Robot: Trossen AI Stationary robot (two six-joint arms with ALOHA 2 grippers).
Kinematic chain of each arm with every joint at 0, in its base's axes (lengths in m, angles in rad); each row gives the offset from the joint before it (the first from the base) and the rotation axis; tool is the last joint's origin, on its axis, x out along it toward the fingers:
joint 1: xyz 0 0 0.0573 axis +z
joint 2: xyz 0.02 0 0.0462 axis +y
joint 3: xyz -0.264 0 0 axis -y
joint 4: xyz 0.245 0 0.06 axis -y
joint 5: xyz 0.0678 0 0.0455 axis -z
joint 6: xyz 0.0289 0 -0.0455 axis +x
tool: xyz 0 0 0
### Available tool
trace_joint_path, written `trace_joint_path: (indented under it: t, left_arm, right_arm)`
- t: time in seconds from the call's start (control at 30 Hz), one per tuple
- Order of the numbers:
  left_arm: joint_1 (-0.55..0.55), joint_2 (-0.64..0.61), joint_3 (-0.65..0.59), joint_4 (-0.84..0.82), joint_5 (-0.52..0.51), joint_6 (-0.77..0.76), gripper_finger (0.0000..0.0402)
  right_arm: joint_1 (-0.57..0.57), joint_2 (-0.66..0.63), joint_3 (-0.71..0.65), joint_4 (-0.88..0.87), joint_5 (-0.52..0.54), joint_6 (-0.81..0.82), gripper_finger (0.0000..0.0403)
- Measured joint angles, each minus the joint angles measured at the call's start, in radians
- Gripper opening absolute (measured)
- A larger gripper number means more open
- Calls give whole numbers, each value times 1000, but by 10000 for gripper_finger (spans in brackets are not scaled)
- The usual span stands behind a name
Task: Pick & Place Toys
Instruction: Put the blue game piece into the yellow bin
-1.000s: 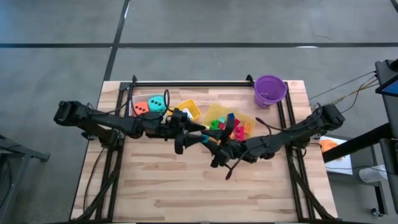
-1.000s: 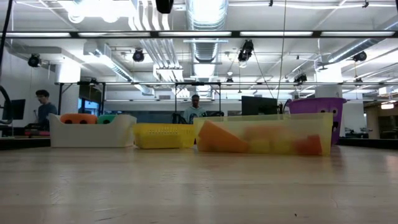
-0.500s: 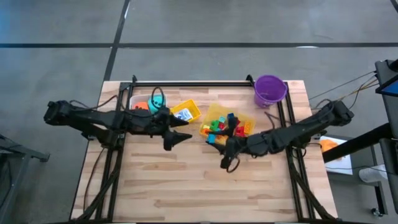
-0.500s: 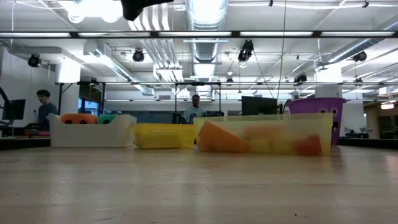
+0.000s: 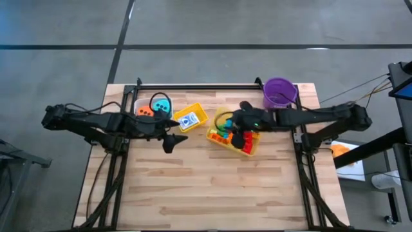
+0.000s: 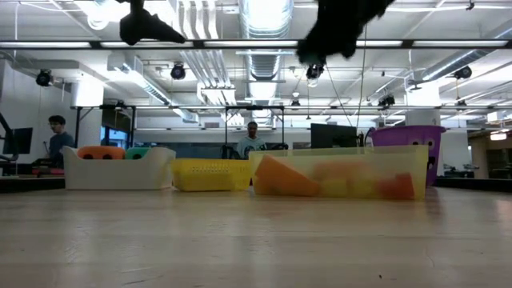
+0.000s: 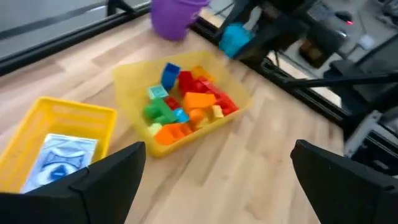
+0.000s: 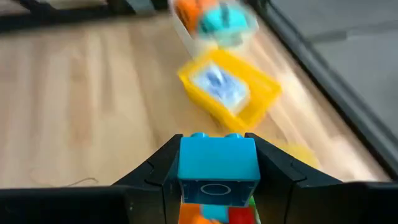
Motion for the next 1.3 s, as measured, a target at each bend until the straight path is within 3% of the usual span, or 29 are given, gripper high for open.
trace_joint_path:
  t: [0.4,0.73,1.3]
  left_arm:
    - [0,-16,-5,-172,-255,-104,398]
    - [0,-17,-38,-197,-263,-121,398]
    - [1,-16,-50,-200,-263,-120,398]
  right_arm:
    - [-228,284,-56,120,-189,-14,133]
    - [-285,445,-52,172,-194,-66,133]
    - [-353,465,-49,246,-185,-109,133]
